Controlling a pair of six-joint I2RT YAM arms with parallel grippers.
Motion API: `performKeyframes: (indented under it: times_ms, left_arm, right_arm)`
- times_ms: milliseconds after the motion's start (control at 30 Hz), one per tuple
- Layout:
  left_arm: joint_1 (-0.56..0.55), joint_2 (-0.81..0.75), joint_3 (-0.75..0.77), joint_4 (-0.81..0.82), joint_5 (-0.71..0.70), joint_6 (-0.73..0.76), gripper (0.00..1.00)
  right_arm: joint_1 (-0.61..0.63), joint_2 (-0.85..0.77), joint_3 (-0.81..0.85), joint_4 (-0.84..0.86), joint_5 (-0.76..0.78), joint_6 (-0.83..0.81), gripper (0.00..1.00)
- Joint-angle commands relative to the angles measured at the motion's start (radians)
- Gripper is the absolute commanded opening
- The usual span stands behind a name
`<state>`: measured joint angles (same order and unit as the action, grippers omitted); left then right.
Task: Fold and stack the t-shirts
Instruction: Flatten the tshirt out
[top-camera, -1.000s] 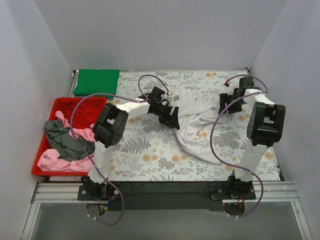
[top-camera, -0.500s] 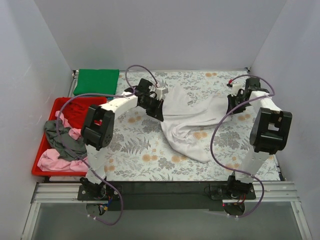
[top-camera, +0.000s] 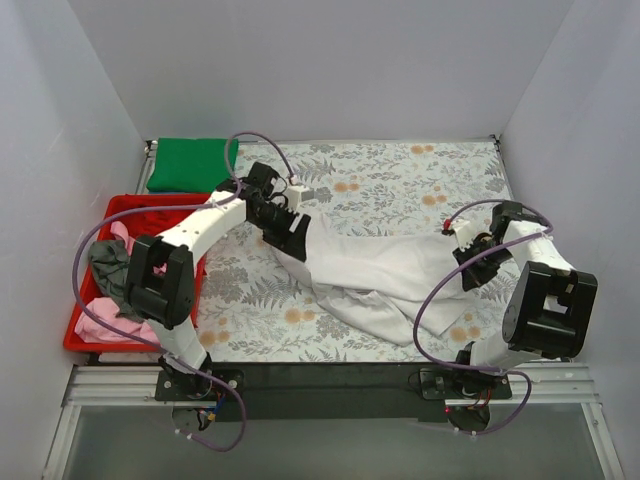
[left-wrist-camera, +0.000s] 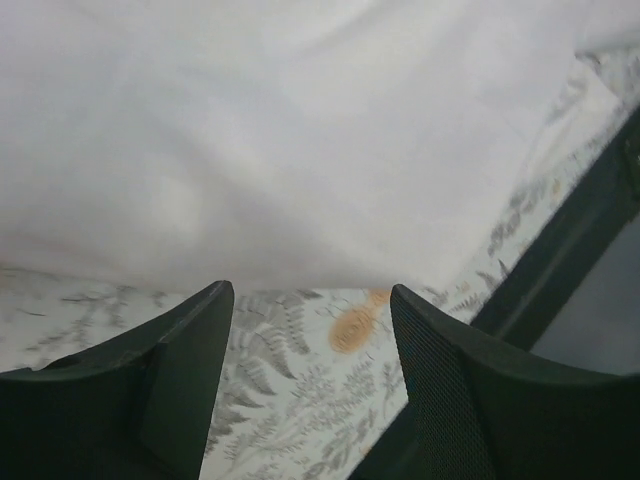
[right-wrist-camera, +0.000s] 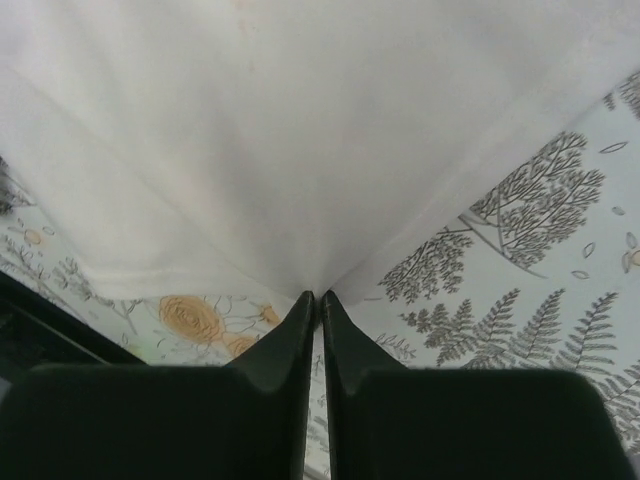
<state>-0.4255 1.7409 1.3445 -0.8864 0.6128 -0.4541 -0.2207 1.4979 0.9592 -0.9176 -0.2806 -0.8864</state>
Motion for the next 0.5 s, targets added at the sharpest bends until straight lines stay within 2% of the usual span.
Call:
performKeyframes:
  times_ms: [0,67,100,200,333,467]
  left_arm:
    - [0.057,0.023,0.099,0.13,-0.131,-0.075,0.63]
    - [0.082,0.061,0.158,0.148,-0.22,-0.098,0.63]
    - [0.103,0.106,0.183,0.145,-0.24,-0.112,0.63]
    - [0.117,0.181,0.238,0.147,-0.333,-0.1,0.63]
    - [0.123,0.264,0.311,0.158,-0.403,-0.08,0.62]
    - [0.129,0.321,0.369,0.199,-0.43,-0.064,0.56]
  right_arm:
    - [-0.003,-0.014,-0.005,-0.087,0.02,-0.129,0.15]
    - [-0.017,-0.041,0.016,-0.087,-0.011,-0.125,0.28]
    - [-0.022,-0.047,0.056,-0.084,-0.053,-0.118,0.42]
    - [-0.026,-0.028,0.16,-0.078,-0.12,-0.065,0.51]
    - [-0.028,0.045,0.263,0.003,-0.192,0.038,0.51]
    - [-0.025,0.131,0.315,0.127,-0.181,0.124,0.48]
